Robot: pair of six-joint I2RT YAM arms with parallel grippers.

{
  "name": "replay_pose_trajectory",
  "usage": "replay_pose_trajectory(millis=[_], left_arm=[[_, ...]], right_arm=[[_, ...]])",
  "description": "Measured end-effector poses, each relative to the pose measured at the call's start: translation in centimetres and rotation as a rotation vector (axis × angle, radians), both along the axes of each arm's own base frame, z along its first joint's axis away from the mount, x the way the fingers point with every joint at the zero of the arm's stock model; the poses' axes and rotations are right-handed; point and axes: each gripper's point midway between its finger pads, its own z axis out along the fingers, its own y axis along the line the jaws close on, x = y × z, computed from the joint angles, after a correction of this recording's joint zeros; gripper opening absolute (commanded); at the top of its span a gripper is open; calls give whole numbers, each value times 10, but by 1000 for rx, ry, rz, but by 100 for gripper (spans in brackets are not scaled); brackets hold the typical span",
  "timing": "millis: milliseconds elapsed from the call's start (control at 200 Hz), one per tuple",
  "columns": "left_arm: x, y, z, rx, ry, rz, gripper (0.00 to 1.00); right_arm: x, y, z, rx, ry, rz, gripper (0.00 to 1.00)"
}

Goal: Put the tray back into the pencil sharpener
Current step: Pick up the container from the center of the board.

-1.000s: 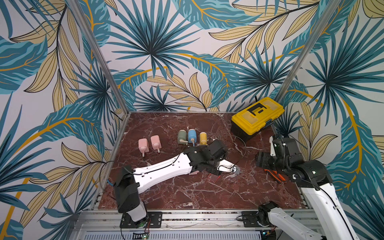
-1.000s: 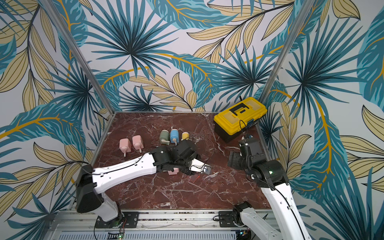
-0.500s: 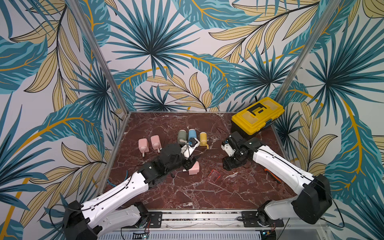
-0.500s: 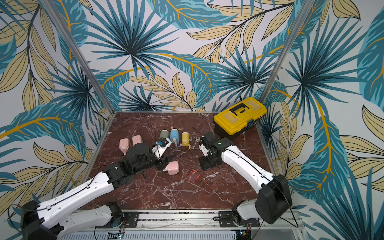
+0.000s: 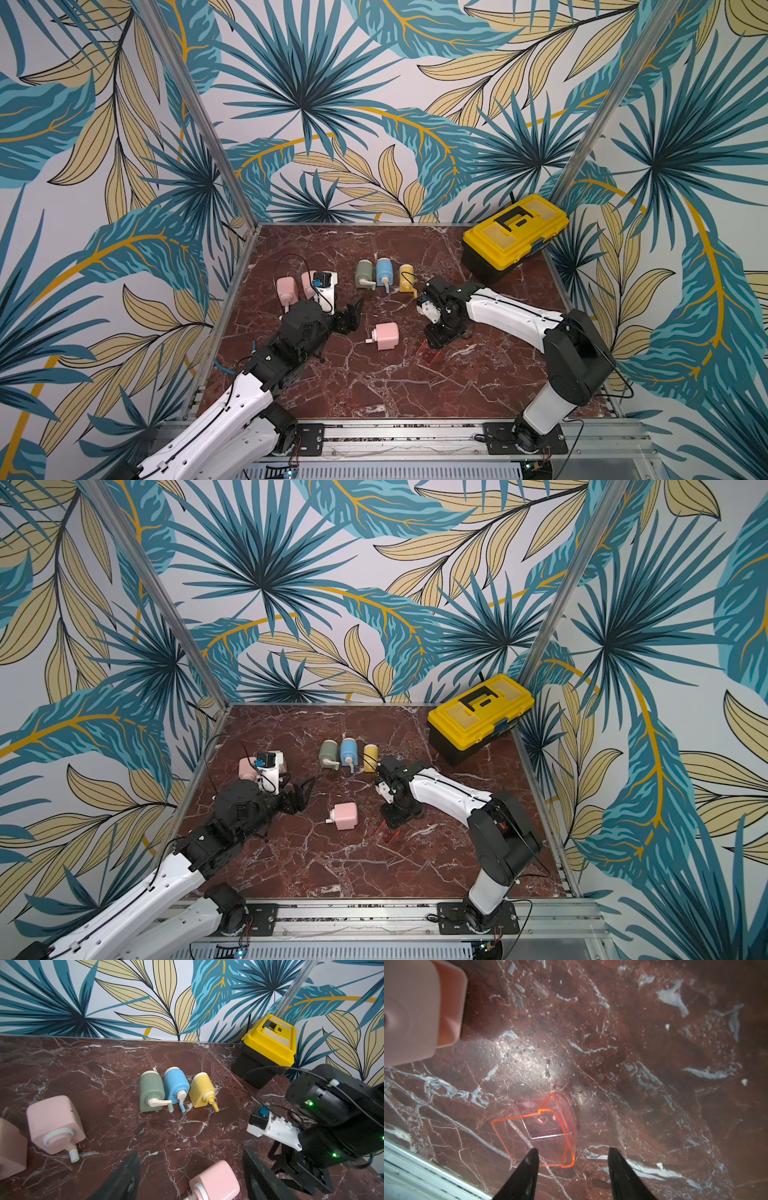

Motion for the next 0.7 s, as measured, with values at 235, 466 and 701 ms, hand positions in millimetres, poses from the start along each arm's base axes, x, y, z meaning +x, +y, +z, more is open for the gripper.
replay_pose_trajectory(millis=[235,466,701], left_arm=[[3,5,-10,-34,42,51,78],[3,5,-10,-43,47,54,78],[1,4,-13,-39,51,44,81]], right_arm=[[-1,10,-15,-12,12,22,39],[3,9,-26,-47,5,8,25],[6,9,-30,-67,-24,-16,15]])
